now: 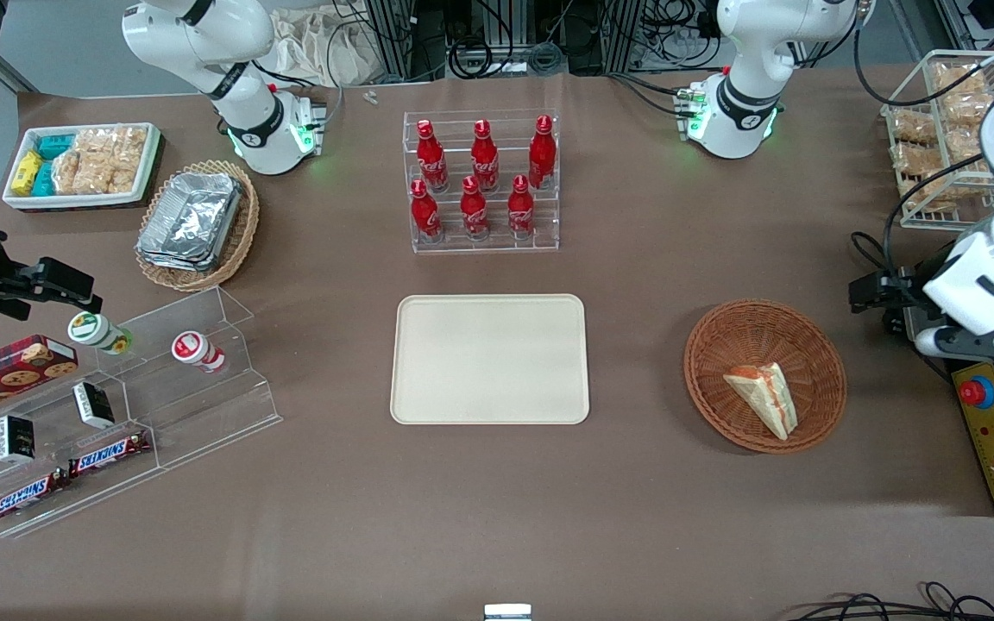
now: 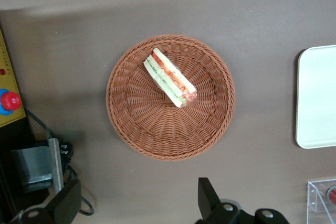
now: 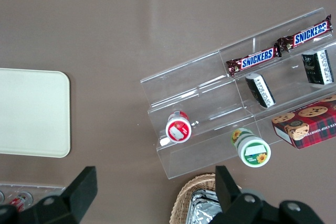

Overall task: Place sandwich from basket to tray
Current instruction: 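Move the left gripper over the wicker basket above the wrapped sandwich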

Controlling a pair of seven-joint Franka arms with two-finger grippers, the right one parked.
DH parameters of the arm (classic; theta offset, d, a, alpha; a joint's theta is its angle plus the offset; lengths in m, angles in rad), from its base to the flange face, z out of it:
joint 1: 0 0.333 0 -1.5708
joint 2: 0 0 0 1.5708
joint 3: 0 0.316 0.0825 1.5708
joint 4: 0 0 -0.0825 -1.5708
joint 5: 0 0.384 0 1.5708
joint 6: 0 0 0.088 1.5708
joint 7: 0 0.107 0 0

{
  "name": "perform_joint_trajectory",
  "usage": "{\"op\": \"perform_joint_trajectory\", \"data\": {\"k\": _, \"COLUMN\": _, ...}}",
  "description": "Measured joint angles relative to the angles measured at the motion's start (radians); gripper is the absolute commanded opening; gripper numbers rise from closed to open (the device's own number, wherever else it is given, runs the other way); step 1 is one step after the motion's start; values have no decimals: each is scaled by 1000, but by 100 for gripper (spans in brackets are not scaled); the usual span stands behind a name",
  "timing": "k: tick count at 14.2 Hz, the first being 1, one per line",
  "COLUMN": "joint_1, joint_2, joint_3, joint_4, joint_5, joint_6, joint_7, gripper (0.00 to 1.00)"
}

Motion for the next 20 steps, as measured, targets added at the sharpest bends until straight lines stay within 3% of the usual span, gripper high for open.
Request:
{"op": "perform_joint_trajectory", "data": {"k": 5, "joint_1": 0, "joint_2": 47, "joint_3": -8, "joint_4": -40, "joint_5": 4, "joint_6": 42, "joint_7": -181, "gripper": 100}}
{"op": "perform_joint_trajectory", "data": {"k": 10, "joint_1": -1, "joint_2": 66, "joint_3": -14, "joint_4": -143, "joint_5": 4, "joint_6": 158, "joint_7": -603, "gripper": 100}}
{"op": "perform_joint_trajectory", "data": {"k": 20, "joint_1": -1, "joint_2": 128, "joint_3": -17, "joint_4": -331, "joint_5": 6, "joint_6": 460, "joint_7": -727, "gripper": 100}}
